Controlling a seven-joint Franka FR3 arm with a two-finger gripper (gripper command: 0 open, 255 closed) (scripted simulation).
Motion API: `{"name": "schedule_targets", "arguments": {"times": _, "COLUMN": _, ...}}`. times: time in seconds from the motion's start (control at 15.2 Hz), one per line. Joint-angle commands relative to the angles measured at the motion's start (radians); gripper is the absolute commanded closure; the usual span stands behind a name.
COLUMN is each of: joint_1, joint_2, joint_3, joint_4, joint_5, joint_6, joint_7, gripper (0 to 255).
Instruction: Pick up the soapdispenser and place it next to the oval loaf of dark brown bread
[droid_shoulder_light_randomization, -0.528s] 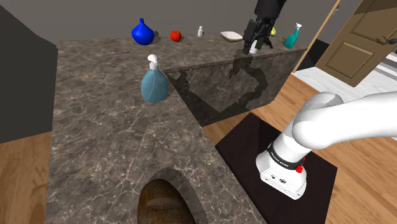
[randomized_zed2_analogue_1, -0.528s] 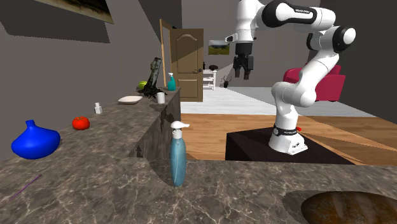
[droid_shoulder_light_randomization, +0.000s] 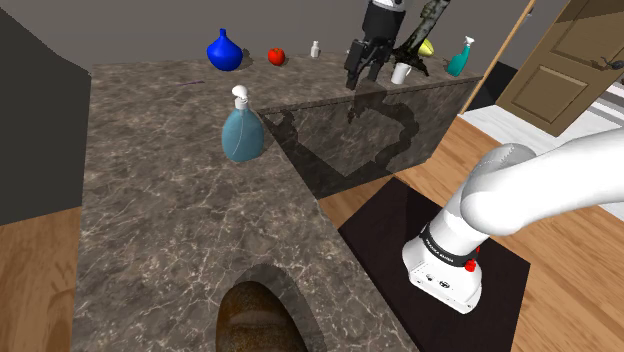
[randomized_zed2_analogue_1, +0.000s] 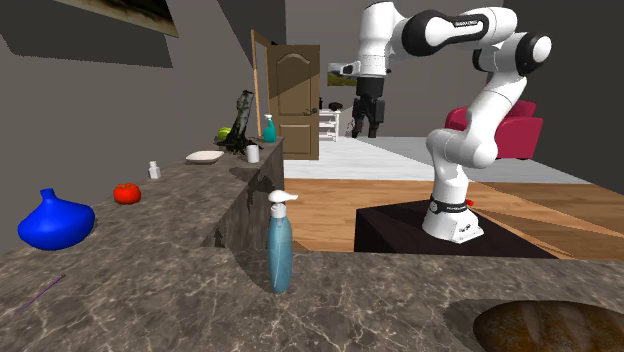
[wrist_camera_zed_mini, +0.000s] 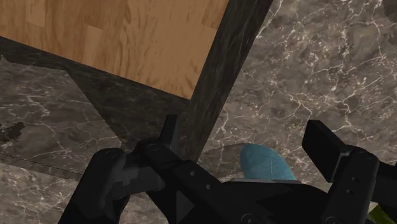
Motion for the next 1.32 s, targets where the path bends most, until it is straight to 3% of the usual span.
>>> {"name": "schedule_targets", "arguments": {"times": 0.0, "joint_1": 0.009, "joint_2": 0.052, "joint_3": 0.019, "joint_4": 0.004, "joint_5": 0.005, "joint_6": 0.068, "joint_7": 0.015, "gripper": 0}}
{"name": "schedule_targets", "arguments": {"times": 0.66, "joint_1": 0.038, "joint_2": 0.364, "joint_3": 0.112, "joint_4": 0.138, "joint_5": -0.021, "joint_6": 0.337, "joint_7": 0.101, "gripper": 0}}
{"name": "schedule_targets", "arguments": {"times": 1.25, "joint_1": 0.059, "joint_2": 0.668, "joint_3": 0.177, "joint_4": 0.367, "joint_5": -0.13, "joint_6": 0.481, "joint_7": 0.209, "gripper": 0}}
